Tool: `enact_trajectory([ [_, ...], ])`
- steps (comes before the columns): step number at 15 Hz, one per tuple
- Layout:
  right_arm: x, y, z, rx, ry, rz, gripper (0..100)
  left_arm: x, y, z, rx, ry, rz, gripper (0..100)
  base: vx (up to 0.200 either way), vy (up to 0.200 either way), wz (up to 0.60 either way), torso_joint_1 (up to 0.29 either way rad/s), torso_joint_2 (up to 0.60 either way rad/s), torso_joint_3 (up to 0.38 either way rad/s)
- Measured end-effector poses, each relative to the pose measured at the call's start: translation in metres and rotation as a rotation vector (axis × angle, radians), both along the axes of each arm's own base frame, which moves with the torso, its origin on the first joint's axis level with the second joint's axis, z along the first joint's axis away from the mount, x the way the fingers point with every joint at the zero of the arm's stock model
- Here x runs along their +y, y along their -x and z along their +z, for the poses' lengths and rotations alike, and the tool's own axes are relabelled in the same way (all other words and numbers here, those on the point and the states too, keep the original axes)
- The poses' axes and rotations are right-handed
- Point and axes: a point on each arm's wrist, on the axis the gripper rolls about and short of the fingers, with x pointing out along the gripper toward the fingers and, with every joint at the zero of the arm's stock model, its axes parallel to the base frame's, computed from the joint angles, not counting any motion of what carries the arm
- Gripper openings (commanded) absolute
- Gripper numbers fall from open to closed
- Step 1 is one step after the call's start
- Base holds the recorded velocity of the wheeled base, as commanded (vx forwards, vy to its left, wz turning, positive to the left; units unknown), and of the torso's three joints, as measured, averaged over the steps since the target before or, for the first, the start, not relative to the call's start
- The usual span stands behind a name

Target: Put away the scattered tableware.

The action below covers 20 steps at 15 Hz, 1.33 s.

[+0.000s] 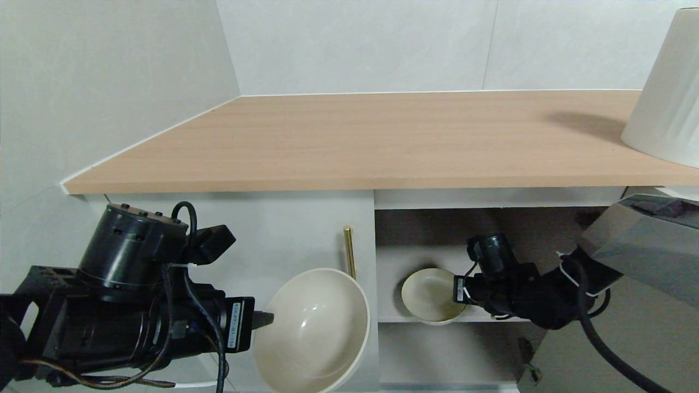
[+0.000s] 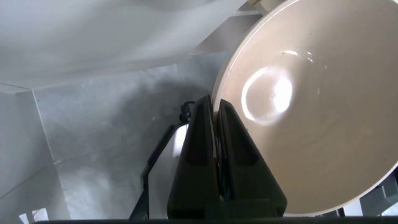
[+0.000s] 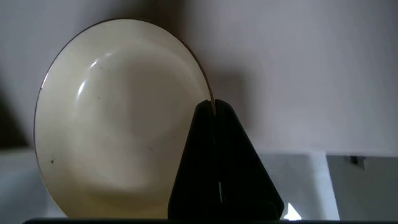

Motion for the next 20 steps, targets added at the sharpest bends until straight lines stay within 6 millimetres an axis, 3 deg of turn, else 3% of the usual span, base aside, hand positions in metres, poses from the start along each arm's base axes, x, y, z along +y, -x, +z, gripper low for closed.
enact_trajectory([
  [11, -0.019, -0.032, -0.025, -0.032, 0.073, -0.159, 0, 0.000, 0.000, 0.000, 0.001, 0.000, 0.000, 0, 0.000, 0.000, 0.00, 0.000, 0.00, 0.000],
  [15, -0.022, -0.035, -0.028, -0.029, 0.076, -0.168, 0, 0.000, -0.001, -0.001, 0.004, -0.002, 0.000, 0, 0.000, 0.000, 0.00, 0.000, 0.00, 0.000],
  [16, -0.022, -0.035, -0.028, -0.028, 0.076, -0.169, 100, 0.000, -0.001, -0.001, 0.004, -0.002, 0.000, 0, 0.000, 0.000, 0.00, 0.000, 0.00, 0.000],
  [20, -0.022, -0.035, -0.028, -0.028, 0.076, -0.168, 100, -0.001, -0.001, -0.002, 0.006, -0.003, 0.000, 0, 0.000, 0.000, 0.00, 0.000, 0.00, 0.000],
])
